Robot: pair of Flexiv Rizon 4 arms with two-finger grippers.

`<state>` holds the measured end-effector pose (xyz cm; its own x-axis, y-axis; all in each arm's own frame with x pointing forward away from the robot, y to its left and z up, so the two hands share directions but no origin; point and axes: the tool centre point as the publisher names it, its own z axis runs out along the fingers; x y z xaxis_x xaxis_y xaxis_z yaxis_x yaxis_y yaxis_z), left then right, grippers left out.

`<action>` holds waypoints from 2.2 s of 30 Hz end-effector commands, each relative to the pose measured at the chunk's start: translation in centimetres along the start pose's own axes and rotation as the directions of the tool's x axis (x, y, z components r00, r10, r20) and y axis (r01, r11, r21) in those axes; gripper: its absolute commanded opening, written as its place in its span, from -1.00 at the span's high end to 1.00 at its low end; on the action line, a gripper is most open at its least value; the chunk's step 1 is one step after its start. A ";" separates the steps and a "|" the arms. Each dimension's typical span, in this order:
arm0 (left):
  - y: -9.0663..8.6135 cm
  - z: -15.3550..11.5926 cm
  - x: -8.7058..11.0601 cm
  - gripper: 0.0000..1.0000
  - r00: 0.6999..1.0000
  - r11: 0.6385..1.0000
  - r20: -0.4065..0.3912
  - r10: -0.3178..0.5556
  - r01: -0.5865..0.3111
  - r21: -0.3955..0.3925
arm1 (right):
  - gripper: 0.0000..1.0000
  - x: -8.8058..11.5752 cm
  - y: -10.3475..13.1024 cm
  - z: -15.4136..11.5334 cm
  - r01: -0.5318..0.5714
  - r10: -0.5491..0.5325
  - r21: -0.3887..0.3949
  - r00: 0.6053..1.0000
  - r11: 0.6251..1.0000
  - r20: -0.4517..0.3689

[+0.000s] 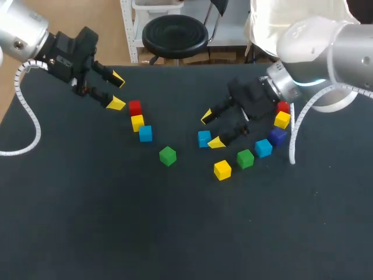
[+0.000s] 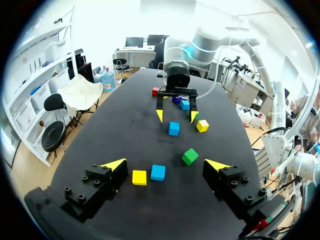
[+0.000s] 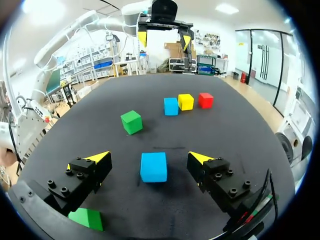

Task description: Place the blue cubes, place green cubes on the blue cubes, place the yellow cubes on the green cubes, then place the red cubes on the yellow cubes, and place purple cube on the red cubes.

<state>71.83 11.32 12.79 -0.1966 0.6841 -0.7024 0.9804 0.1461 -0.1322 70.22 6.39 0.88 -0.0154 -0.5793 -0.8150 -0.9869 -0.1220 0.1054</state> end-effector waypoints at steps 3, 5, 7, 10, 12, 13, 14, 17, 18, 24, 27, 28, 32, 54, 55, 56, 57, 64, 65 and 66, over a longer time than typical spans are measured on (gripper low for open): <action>-0.1 0.0 0.1 -1.00 1.000 1.000 0.003 0.002 -0.002 -0.002 | -1.00 0.6 0.0 0.6 -0.018 0.018 0.010 1.000 1.000 -0.005; -0.1 0.0 0.1 -1.00 1.000 1.000 0.003 0.002 -0.002 -0.002 | -0.62 0.6 0.0 0.7 -0.018 0.019 0.012 1.000 1.000 -0.006; -0.1 0.0 0.1 -1.00 1.000 1.000 0.003 0.002 -0.002 -0.002 | 0.06 0.7 0.0 0.8 -0.020 0.021 0.017 1.000 1.000 -0.014; -0.1 0.0 0.1 -1.00 1.000 1.000 0.003 0.002 -0.002 -0.002 | 0.84 0.7 0.3 0.8 -0.019 0.020 0.036 0.999 0.999 -0.026; -0.1 0.0 0.1 -1.00 1.000 1.000 0.003 0.002 -0.002 -0.002 | 1.00 0.6 0.6 0.6 -0.015 0.017 0.058 0.999 0.998 -0.034; -0.1 0.0 0.1 -1.00 1.000 1.000 0.003 0.002 -0.002 -0.002 | 1.00 0.5 0.8 0.5 -0.013 0.015 0.067 0.999 0.998 -0.036; -0.1 0.0 0.1 -1.00 1.000 1.000 0.003 0.002 -0.002 -0.002 | 1.00 0.4 1.0 0.3 -0.020 0.024 0.087 0.999 0.996 -0.047; -0.1 0.0 0.1 -1.00 1.000 1.000 0.003 0.002 -0.002 -0.002 | 1.00 0.3 1.6 0.1 -0.026 0.033 0.129 0.998 0.991 -0.053; -0.1 0.0 0.1 -1.00 1.000 1.000 0.003 0.002 -0.002 -0.002 | 1.00 0.3 1.7 0.1 -0.032 0.041 0.144 0.998 0.989 -0.055; -0.1 0.0 0.1 -1.00 1.000 1.000 0.003 0.002 -0.002 -0.002 | 1.00 0.9 1.9 0.3 -0.050 0.057 0.171 0.998 0.984 -0.039; -0.1 0.0 0.1 -1.00 1.000 1.000 0.003 0.002 -0.002 -0.002 | 1.00 0.9 1.8 0.3 -0.051 0.059 0.183 0.997 0.982 -0.040; -0.1 0.0 0.1 -1.00 1.000 1.000 0.003 0.002 -0.002 -0.002 | 1.00 0.9 1.8 0.2 -0.050 0.059 0.186 0.997 0.981 -0.040; -0.1 0.0 0.1 -1.00 1.000 1.000 0.003 0.002 -0.002 -0.002 | 1.00 0.9 1.2 -0.3 -0.037 0.046 0.200 0.998 0.979 -0.039; -0.1 0.0 0.1 -1.00 1.000 1.000 0.003 0.002 -0.002 -0.002 | 1.00 1.0 -0.1 0.5 -0.028 0.032 0.188 0.999 0.982 -0.017; -0.1 0.0 0.1 -1.00 1.000 1.000 0.003 0.002 -0.002 -0.002 | 1.00 1.0 -0.1 0.5 -0.029 0.032 0.188 0.999 0.982 -0.016; -0.1 0.0 0.1 -1.00 1.000 1.000 0.003 0.002 -0.002 -0.002 | 1.00 1.0 -0.1 0.5 -0.029 0.033 0.188 0.999 0.982 -0.016; -0.1 0.0 0.1 -1.00 1.000 1.000 0.003 0.002 -0.002 -0.002 | 1.00 1.0 -0.1 0.5 -0.030 0.034 0.188 0.999 0.982 -0.016; -0.1 0.0 0.1 -1.00 1.000 1.000 0.003 0.002 -0.002 -0.002 | 1.00 1.0 -0.2 0.6 -0.030 0.034 0.186 0.999 0.982 -0.016; -0.1 0.0 0.1 -1.00 1.000 1.000 0.003 0.002 -0.002 -0.002 | 1.00 1.0 -0.2 0.6 -0.029 0.032 0.183 0.999 0.983 -0.015; -0.1 0.0 0.1 -1.00 1.000 1.000 0.003 0.002 -0.002 -0.002 | 1.00 1.0 -0.2 0.7 -0.027 0.030 0.180 0.999 0.983 -0.016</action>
<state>71.83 11.32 12.79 -0.1966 0.6841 -0.7024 0.9804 0.1461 -0.1322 70.12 6.32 -0.22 -0.0440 -0.5965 -0.8014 -0.9987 0.0463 0.0203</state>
